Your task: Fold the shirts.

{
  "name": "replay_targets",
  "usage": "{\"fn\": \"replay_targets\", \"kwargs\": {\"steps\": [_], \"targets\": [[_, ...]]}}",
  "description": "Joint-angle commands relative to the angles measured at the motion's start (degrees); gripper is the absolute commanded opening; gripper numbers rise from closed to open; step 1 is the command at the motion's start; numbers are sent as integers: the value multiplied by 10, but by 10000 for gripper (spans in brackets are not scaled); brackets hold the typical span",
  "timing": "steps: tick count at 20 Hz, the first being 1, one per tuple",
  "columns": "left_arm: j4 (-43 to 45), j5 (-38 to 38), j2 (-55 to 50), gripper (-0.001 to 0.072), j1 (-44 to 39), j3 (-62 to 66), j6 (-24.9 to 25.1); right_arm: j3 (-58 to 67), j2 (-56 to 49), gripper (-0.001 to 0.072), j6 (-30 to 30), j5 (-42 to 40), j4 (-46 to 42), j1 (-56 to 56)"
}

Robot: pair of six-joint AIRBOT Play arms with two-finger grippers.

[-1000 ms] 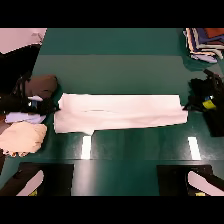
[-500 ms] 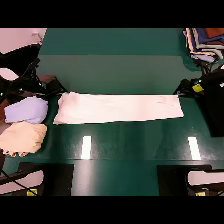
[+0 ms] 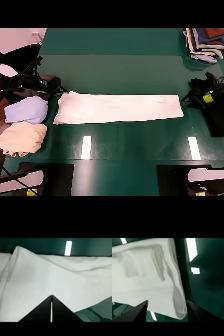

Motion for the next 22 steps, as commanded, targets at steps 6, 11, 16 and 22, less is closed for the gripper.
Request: {"fn": "replay_targets", "kwargs": {"steps": [6,11,16,22], "targets": [[-21,99,-3,24,-155,1,-18,-43,-65,546,-73,-24,107,5],[-23,157,-74,23,-256,39,-34,-19,-64,13,-108,-13,127,47],[-23,149,-184,24,-342,118,-34,90,16,12,-56,42,128,90],[-23,162,-239,24,-389,153,-42,183,116,12,-9,37,199,193]]}}
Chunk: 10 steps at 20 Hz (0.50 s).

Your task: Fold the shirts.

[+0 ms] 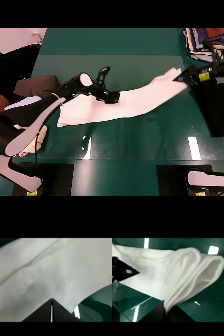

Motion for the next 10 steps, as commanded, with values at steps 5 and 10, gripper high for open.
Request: {"fn": "replay_targets", "kwargs": {"steps": [5,10], "targets": [[3,14,-28,24,-26,17,-3,85,45,12,29,-26,66,140],[64,5,-29,24,-26,17,-3,111,45,12,29,-84,66,216]]}}
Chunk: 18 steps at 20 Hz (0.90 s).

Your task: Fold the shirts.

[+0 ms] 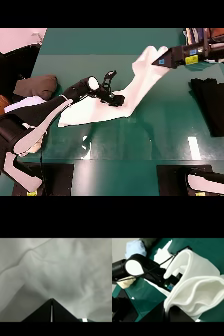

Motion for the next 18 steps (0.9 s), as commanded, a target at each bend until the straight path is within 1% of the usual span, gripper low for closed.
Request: {"fn": "replay_targets", "kwargs": {"steps": [1,4,5,7,10,12,13,14,15,16,17,18], "targets": [[42,-6,0,24,2,1,0,19,2,12,2,-48,5,54],[50,-5,40,24,36,2,0,19,-4,12,2,-85,5,92],[68,-9,65,24,56,2,0,19,-9,12,2,-97,8,110],[123,-28,132,24,113,2,0,19,-31,12,-2,-126,46,149],[192,-53,243,24,220,2,0,19,-88,13,-58,-189,127,235],[216,-55,310,25,286,2,0,19,-137,14,-92,-261,156,309],[218,-54,338,25,317,2,0,19,-163,25,-100,-306,153,344],[218,-54,360,24,343,2,0,19,-191,119,-122,-353,153,378],[218,-57,377,25,363,2,0,19,-215,277,-152,-397,153,406],[218,-63,387,25,379,2,0,20,-233,397,-180,-420,153,425],[217,-73,395,25,392,2,0,30,-250,438,-191,-412,147,435],[217,-85,398,25,399,2,0,43,-264,436,-190,-374,134,434]]}}
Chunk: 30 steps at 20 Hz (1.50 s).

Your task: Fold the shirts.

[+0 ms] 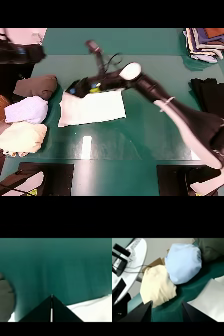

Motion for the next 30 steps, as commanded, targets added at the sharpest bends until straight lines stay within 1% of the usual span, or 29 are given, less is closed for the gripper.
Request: {"fn": "replay_targets", "kwargs": {"steps": [1,2,4,5,6,9,11,13,15,16,17,18,21,23,24,25,28,29,30], "targets": [[10,-33,38,25,49,0,1,25,-54,427,-33,6,-28,35],[10,-44,38,25,49,0,5,27,-50,425,16,37,-64,20],[7,-60,38,25,49,0,5,27,-34,227,52,101,-153,-21],[6,-65,38,25,49,0,5,27,-27,221,83,137,-188,-48],[6,-71,38,25,49,0,5,26,-23,222,101,174,-207,-74],[6,-84,38,25,49,0,5,14,-20,222,131,283,-227,-160],[6,-84,38,25,49,0,5,-30,-9,221,143,304,-227,-211],[6,-86,38,25,48,0,18,-101,24,221,158,279,-228,-256],[6,-84,38,25,48,0,21,-181,67,222,185,217,-228,-294],[6,-83,38,25,48,0,21,-218,87,259,186,183,-226,-306],[4,-83,38,25,48,0,20,-252,100,503,188,153,-226,-310],[-4,-83,38,25,48,0,21,-275,104,634,201,132,-225,-310],[-49,-74,38,25,48,0,21,-305,75,626,201,109,-177,-293],[-85,-74,38,24,48,-3,27,-303,39,621,163,99,-127,-273],[-90,-78,37,25,48,-4,31,-297,19,585,138,97,-87,-262],[-93,-81,37,25,44,-4,30,-287,1,572,122,98,-62,-251],[-93,-74,37,24,12,-4,30,-225,-52,571,117,106,-46,-214],[-93,-73,37,24,-4,-4,30,-202,-64,524,116,105,-46,-203],[-93,-72,36,24,-19,-4,30,-181,-75,391,116,104,-47,-194]]}}
